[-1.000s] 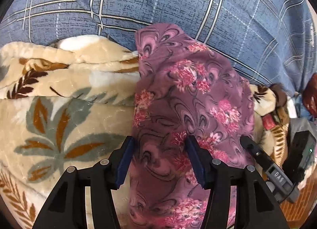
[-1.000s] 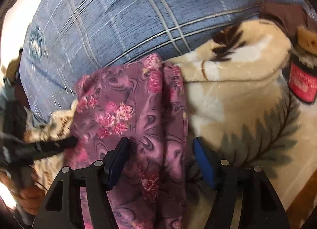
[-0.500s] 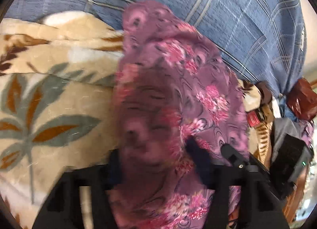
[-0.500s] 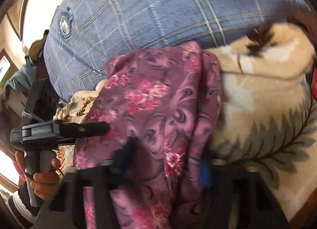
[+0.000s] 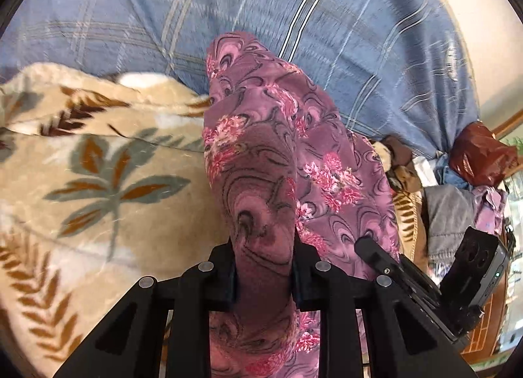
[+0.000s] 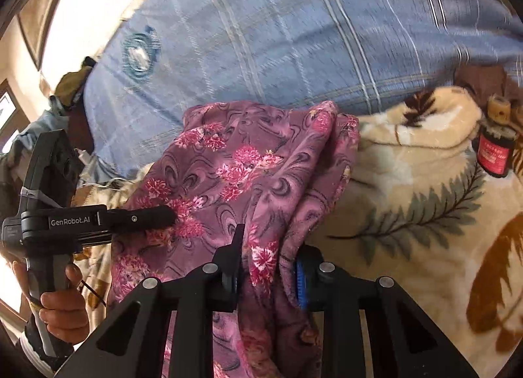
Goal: Fold small clothes
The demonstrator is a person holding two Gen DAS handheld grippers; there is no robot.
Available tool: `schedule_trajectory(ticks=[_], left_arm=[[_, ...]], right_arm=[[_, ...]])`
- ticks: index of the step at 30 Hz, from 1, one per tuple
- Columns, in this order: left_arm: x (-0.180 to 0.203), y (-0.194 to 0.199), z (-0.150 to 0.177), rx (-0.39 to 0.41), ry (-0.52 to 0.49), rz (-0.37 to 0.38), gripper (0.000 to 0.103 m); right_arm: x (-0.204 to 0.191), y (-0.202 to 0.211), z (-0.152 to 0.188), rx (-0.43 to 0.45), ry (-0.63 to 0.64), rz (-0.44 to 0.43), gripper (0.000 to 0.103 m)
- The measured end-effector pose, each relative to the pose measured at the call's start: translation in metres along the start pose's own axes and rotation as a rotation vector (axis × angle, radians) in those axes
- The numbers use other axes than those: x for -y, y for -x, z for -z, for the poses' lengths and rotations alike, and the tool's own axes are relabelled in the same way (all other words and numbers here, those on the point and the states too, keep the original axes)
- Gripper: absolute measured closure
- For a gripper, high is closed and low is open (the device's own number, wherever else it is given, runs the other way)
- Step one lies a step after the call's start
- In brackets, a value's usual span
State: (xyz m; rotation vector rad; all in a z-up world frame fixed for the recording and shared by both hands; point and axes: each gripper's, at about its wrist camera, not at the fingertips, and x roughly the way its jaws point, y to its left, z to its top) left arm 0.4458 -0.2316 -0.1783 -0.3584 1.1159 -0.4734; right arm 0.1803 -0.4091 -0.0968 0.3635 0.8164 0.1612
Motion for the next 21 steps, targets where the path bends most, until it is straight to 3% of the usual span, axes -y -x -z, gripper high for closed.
schedule_trajectory(ticks=[6, 11, 17, 21], left_arm=[[-0.018, 0.093, 0.028, 0.060, -0.030, -0.033, 0.080], [-0.049, 0.155, 0.061, 0.106, -0.016, -0.062, 0.080], [-0.084, 0.182, 0.093, 0.108, -0.010, -0.098, 0.080], [-0.114, 0.173, 0.108, 0.089, 0.041, -0.096, 0.080]], right_arm=[[-0.059, 0.030, 0.016, 0.026, 0.064, -0.016, 0.077], [-0.103, 0.029, 0.033, 0.033, 0.089, -0.064, 0.075], [-0.131, 0.003, 0.059, 0.008, 0.062, -0.094, 0.075], [-0.140, -0.020, 0.075, -0.038, 0.070, -0.096, 0.075]])
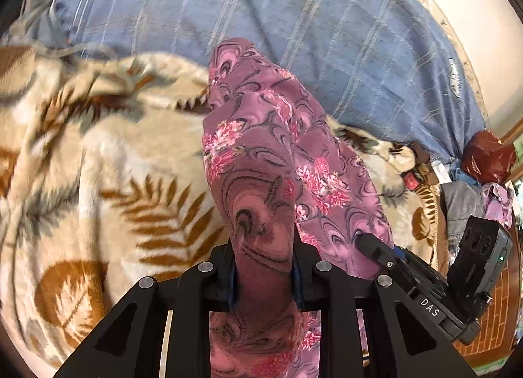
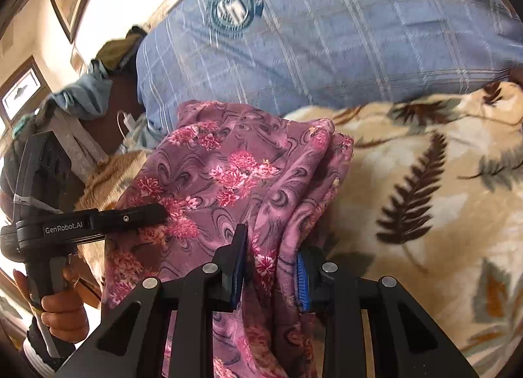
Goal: Fold small clothes
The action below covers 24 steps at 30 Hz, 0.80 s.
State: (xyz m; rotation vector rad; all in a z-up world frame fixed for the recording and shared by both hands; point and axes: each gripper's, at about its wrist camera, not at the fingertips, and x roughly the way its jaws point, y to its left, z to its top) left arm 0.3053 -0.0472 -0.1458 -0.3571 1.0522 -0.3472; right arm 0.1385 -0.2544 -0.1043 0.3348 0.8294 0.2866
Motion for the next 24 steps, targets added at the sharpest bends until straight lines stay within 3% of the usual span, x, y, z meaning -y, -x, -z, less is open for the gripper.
schedule_trajectory(ticks=[7, 11, 12, 13, 14, 17, 19, 21, 24], left_arm=[[-0.042, -0.024, 0.027, -0.044, 0.066, -0.029, 0.077], [-0.056, -0.032, 0.030, -0.046, 0.100, -0.014, 0.057], [-0.057, -0.037, 0.032, -0.043, 0.091, -0.030, 0.045], [-0.060, -0.038, 0.033, -0.041, 0.091, -0.036, 0.042], [-0.064, -0.038, 0.034, -0.037, 0.096, -0.020, 0.042], [-0.063, -0.017, 0.037, -0.022, 0.089, -0.002, 0.048], [-0.059, 0.007, 0.039, 0.049, 0.047, -0.018, 0.054], [-0.050, 0.029, 0.033, 0.139, 0.008, -0.034, 0.054], [-0.031, 0.041, 0.020, 0.184, -0.025, -0.018, 0.054]], right_arm=[[0.004, -0.030, 0.020, -0.052, -0.012, 0.008, 0.074], [0.017, -0.042, 0.025, -0.077, -0.013, 0.041, 0.069], [0.020, -0.047, 0.028, -0.087, 0.004, 0.071, 0.065], [0.024, -0.052, 0.031, -0.095, 0.017, 0.094, 0.053], [0.030, -0.056, 0.034, -0.101, 0.009, 0.104, 0.046], [0.042, -0.049, 0.034, -0.081, -0.077, 0.061, 0.045], [0.039, -0.037, 0.027, -0.052, -0.093, 0.069, 0.043], [0.028, -0.021, 0.016, 0.024, -0.063, 0.042, 0.042], [0.003, -0.019, -0.003, 0.074, 0.019, -0.013, 0.044]])
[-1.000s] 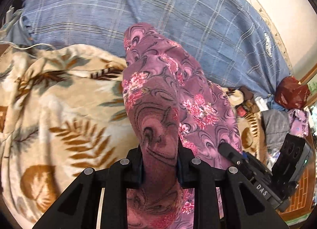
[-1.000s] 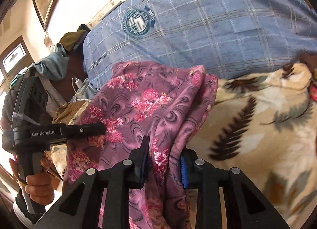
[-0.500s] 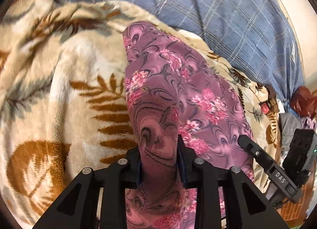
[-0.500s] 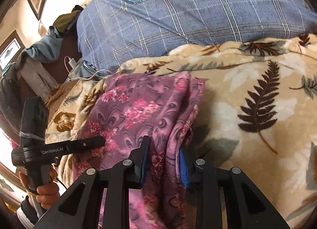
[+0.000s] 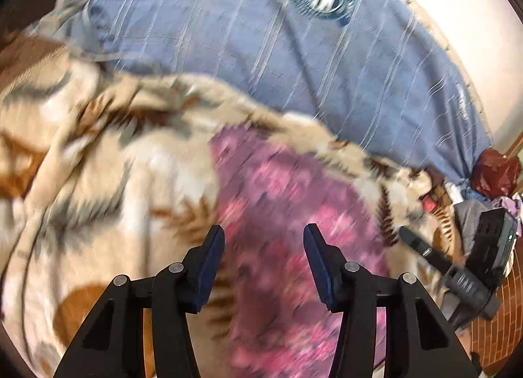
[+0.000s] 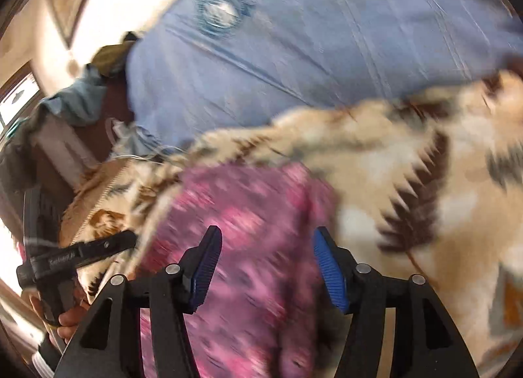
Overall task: Fold small clothes
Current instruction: 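Lower the shirt bundle flat onto the blanket and open both grippers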
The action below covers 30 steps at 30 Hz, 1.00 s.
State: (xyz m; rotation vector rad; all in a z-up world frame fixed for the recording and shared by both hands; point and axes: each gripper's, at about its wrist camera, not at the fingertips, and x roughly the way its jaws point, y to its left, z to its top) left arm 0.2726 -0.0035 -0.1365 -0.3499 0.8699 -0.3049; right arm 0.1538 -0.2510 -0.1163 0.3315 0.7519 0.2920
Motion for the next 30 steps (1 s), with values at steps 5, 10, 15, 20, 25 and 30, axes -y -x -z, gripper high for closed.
schedule_trajectory(ticks=[5, 10, 15, 20, 25, 30], left_arm=[[0.008, -0.058, -0.019, -0.116, -0.025, -0.095, 0.057], [-0.005, -0.107, -0.020, -0.160, -0.026, -0.148, 0.051], [-0.009, -0.095, -0.025, -0.162, 0.006, -0.112, 0.054], [-0.002, -0.033, -0.009, -0.124, -0.088, -0.103, 0.060], [0.009, 0.020, 0.054, -0.098, -0.157, -0.102, 0.058], [-0.007, 0.011, 0.078, -0.122, -0.071, -0.156, 0.038]], right_arm=[[-0.010, -0.046, -0.009, -0.095, 0.074, 0.046, 0.060], [0.029, -0.078, 0.000, -0.164, -0.015, 0.086, 0.077], [0.025, -0.078, 0.000, -0.156, 0.017, 0.103, 0.076], [0.009, -0.039, 0.005, -0.126, 0.033, 0.083, 0.065], [-0.010, 0.008, 0.045, -0.107, 0.050, 0.002, 0.062], [0.002, -0.006, 0.078, -0.197, 0.032, 0.088, 0.053]])
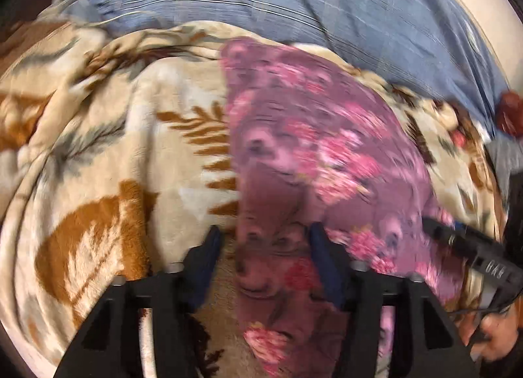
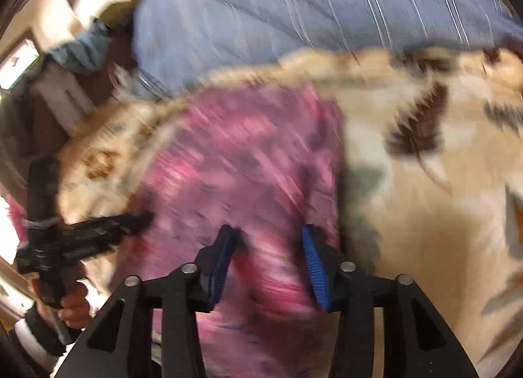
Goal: Fold small clothes
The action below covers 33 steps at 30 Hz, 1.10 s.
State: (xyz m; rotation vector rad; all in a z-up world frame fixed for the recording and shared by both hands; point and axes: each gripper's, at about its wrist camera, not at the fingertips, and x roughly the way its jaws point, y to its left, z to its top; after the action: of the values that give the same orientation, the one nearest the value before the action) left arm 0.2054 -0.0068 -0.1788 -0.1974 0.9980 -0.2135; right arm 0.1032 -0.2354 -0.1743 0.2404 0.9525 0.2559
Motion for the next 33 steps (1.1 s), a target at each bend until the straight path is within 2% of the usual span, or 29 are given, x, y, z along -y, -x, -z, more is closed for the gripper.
schedule_trajectory(ticks=[2, 3, 8, 10, 12, 14, 17, 19, 23, 26, 29, 33], left_arm=[[-0.005, 0.010, -0.004, -0.028, 0.057, 0.030, 0.042], [-0.005, 0.017, -0.004, -0.025, 0.056, 0.038, 0.046], [0.019, 0.061, 0.027, 0.053, -0.095, -0.007, 0.045], [0.028, 0.060, 0.045, 0.027, -0.136, -0.005, 0.045], [0.034, 0.044, 0.058, -0.036, -0.162, -0.049, 0.045], [0.029, 0.031, 0.061, -0.083, -0.117, -0.041, 0.042], [0.024, 0.041, 0.057, -0.090, -0.051, -0.010, 0.044], [0.027, 0.054, 0.058, -0.064, -0.068, -0.045, 0.044], [0.040, 0.079, 0.072, 0.004, -0.124, -0.173, 0.036], [0.056, 0.092, 0.086, 0.062, -0.157, -0.212, 0.035], [0.075, 0.113, 0.108, 0.125, -0.199, -0.244, 0.033], [0.095, 0.134, 0.132, 0.166, -0.247, -0.269, 0.031]], right_arm=[[0.006, 0.006, 0.000, 0.018, -0.048, -0.010, 0.052], [0.006, 0.014, -0.002, 0.026, -0.064, 0.009, 0.048], [-0.007, 0.058, 0.012, 0.106, 0.033, 0.031, 0.048], [-0.008, 0.060, 0.025, 0.105, 0.057, 0.031, 0.047], [-0.006, 0.045, 0.040, 0.058, 0.064, 0.047, 0.048], [-0.002, 0.028, 0.052, -0.008, 0.055, 0.094, 0.047], [-0.002, 0.031, 0.054, 0.010, 0.030, 0.102, 0.046], [-0.003, 0.040, 0.051, 0.010, 0.019, 0.109, 0.044], [-0.004, 0.068, 0.053, 0.041, 0.000, 0.162, 0.021], [-0.006, 0.082, 0.059, 0.008, -0.017, 0.227, 0.015], [-0.010, 0.094, 0.070, -0.060, 0.007, 0.334, 0.014], [-0.022, 0.118, 0.086, -0.066, 0.100, 0.470, 0.014]])
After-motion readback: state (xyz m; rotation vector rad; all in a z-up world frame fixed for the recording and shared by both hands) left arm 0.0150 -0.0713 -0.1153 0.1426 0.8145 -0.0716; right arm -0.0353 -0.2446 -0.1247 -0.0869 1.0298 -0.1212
